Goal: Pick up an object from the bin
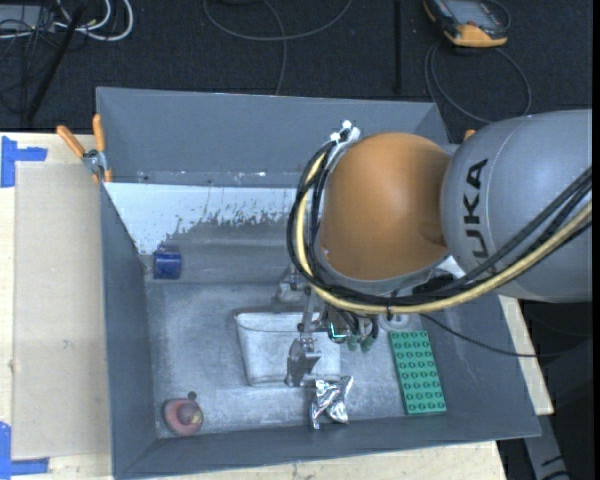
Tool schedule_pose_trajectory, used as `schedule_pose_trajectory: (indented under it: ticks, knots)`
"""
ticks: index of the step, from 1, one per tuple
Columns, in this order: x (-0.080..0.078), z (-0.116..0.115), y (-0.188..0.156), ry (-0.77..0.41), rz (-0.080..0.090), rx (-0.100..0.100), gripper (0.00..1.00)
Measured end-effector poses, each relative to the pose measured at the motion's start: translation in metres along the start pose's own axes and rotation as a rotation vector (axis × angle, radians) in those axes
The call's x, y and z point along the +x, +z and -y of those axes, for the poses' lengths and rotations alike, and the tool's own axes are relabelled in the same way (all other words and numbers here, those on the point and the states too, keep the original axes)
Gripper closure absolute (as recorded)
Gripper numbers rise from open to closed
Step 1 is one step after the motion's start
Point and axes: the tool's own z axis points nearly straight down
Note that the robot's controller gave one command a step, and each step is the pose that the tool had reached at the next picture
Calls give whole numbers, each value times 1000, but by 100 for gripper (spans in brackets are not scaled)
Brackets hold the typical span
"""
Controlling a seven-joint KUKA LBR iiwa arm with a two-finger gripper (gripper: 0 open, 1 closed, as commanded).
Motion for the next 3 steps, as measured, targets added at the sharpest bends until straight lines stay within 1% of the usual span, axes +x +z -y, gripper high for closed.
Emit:
schedule_pose_trajectory:
  ticks: [1, 2, 3]
  knots:
    - [-66, 23, 126, 17, 2, -8, 0]
    - [-116, 66, 118, -213, 13, -4, 0]
    - [-103, 54, 104, -256, 11, 0, 0]
